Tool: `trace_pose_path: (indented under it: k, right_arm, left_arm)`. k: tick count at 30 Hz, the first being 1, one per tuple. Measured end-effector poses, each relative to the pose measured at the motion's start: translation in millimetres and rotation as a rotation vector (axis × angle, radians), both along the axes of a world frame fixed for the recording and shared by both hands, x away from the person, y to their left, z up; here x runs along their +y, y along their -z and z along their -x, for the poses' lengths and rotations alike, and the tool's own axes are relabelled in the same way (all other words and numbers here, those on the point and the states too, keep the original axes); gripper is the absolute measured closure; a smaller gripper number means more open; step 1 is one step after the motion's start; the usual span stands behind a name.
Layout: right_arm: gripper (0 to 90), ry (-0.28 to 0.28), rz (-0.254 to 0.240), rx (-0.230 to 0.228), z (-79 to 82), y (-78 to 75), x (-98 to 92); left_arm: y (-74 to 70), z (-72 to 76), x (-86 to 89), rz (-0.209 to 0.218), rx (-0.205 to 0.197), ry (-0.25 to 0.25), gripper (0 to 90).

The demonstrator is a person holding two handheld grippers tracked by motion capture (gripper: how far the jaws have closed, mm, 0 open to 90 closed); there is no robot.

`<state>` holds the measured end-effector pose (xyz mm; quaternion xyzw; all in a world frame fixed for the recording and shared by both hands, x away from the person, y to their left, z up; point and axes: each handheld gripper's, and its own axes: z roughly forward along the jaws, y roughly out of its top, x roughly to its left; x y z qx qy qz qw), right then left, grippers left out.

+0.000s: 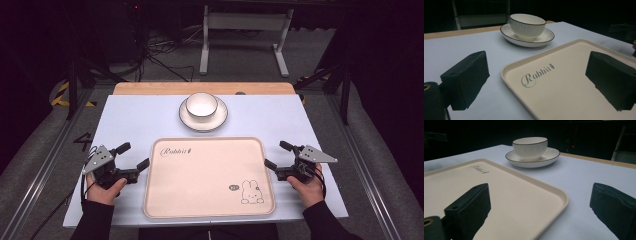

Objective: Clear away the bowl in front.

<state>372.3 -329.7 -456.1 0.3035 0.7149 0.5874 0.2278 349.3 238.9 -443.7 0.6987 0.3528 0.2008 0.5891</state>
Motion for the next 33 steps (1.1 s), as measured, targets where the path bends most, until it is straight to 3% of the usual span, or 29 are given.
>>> trace_pose_path:
  k: [7,14,23,27,33]
  right_arm:
    - [3.6,0.003,-0.029,0.001,0.4,0.5,-2.6]
    - [4.7,0.008,-0.005,-0.01,1.1,0.4,0.0]
    - [6.2,0.048,0.0,-0.014,2.1,0.6,1.0]
    - [6.8,0.054,-0.011,-0.013,2.1,0.6,-0.2]
    - [7.0,0.058,-0.006,-0.011,1.9,0.5,0.2]
  left_arm:
    - [-3.1,1.0,-0.8,0.008,0.002,-0.001,4.9]
    - [-6.7,-0.7,-3.9,0.008,0.0,0.008,4.9]
    - [-25.0,-5.3,-10.9,0.016,-0.018,0.017,4.9]
    - [-32.7,-8.2,-13.5,-0.005,-0.025,0.022,4.9]
    - [-50.0,-24.8,-26.9,-0.027,-0.022,0.045,4.9]
